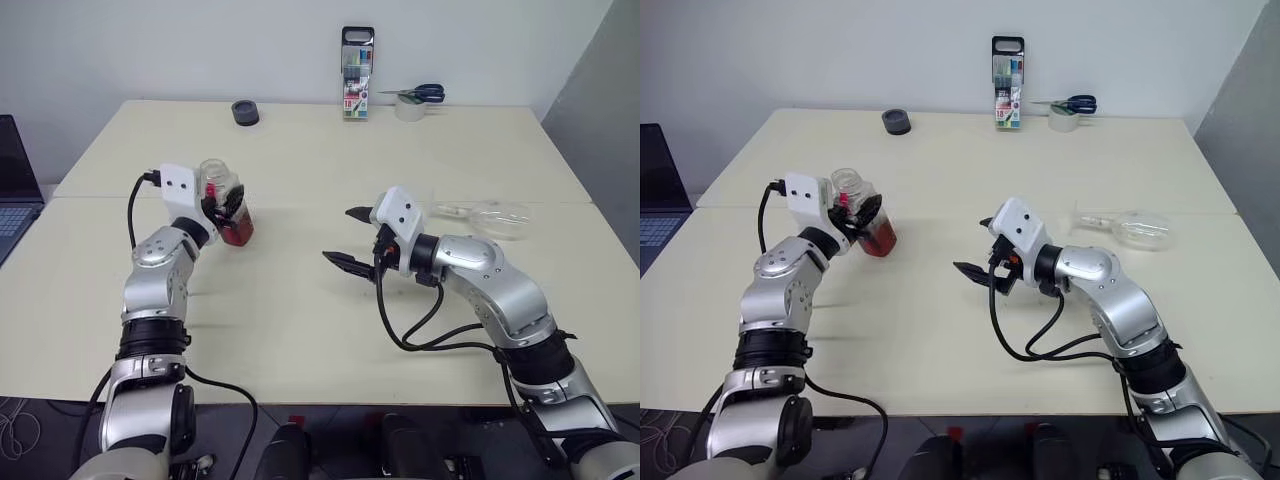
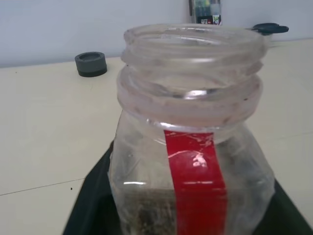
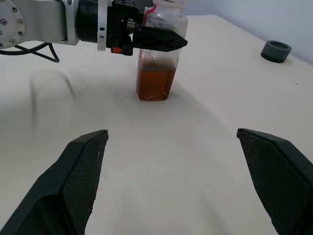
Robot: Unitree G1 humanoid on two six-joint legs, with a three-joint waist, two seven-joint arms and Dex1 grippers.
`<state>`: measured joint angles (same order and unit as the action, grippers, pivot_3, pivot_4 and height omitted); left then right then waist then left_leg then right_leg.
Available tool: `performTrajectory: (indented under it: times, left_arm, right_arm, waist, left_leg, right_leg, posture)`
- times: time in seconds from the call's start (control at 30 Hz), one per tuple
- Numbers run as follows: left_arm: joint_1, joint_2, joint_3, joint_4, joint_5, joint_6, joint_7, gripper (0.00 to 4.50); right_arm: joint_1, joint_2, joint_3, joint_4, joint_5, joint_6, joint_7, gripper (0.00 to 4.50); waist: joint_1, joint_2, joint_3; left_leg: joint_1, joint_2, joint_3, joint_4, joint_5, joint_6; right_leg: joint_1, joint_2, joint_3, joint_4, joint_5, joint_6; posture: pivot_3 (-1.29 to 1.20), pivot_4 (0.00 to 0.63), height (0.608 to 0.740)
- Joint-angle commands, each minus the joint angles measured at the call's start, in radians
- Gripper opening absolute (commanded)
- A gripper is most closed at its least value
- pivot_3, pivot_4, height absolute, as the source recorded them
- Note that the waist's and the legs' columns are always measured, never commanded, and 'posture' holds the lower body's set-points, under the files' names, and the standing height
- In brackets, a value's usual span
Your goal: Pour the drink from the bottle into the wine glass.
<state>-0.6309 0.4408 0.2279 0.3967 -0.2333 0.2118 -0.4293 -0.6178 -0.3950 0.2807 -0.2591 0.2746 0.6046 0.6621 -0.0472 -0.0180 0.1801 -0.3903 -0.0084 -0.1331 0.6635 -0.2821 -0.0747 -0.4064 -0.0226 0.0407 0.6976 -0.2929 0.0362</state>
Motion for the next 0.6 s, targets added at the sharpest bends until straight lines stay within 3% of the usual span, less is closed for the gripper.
performTrajectory:
  times: [0.03,0.13,0.43,0.6]
  left_arm:
    - [0.010,0.003,-0.008,-0.011,0.009,-0.015,-0.001,3.69]
    - [0.012,0.004,-0.009,-0.006,0.010,-0.021,-0.004,4.47]
    - [0.041,0.012,-0.025,0.014,0.050,-0.095,-0.002,4.47]
    - [0.101,0.014,-0.015,0.021,0.066,-0.160,0.003,4.47]
  right_arm:
    - [-0.019,0.002,-0.013,-0.039,-0.002,-0.003,0.008,4.50]
    - [-0.015,0.002,-0.013,-0.046,-0.002,0.001,0.009,4.50]
    - [0.029,-0.002,-0.005,-0.071,-0.019,-0.009,0.001,4.50]
    - [0.132,-0.006,-0.026,-0.104,-0.052,-0.070,-0.031,4.50]
  waist:
    - [-0.001,0.000,0.000]
    - [-0.001,0.000,0.000]
    - [-0.002,0.000,0.000]
    - [-0.001,0.000,0.000]
  left_leg:
    - [0.000,0.000,0.000,0.000,0.000,0.000]
    - [0.000,0.000,0.000,0.000,0.000,0.000]
    - [0.000,0.000,0.000,0.000,0.000,0.000]
    - [0.000,0.000,0.000,0.000,0.000,0.000]
  right_leg:
    - [0.000,0.000,0.000,0.000,0.000,0.000]
    - [0.000,0.000,0.000,0.000,0.000,0.000]
    - [0.000,0.000,0.000,0.000,0.000,0.000]
    - [0.000,0.000,0.000,0.000,0.000,0.000]
  posture:
    - [0.00,0.150,0.740]
    - [0.00,0.150,0.740]
    - [0.00,0.150,0.740]
    - [0.00,0.150,0.740]
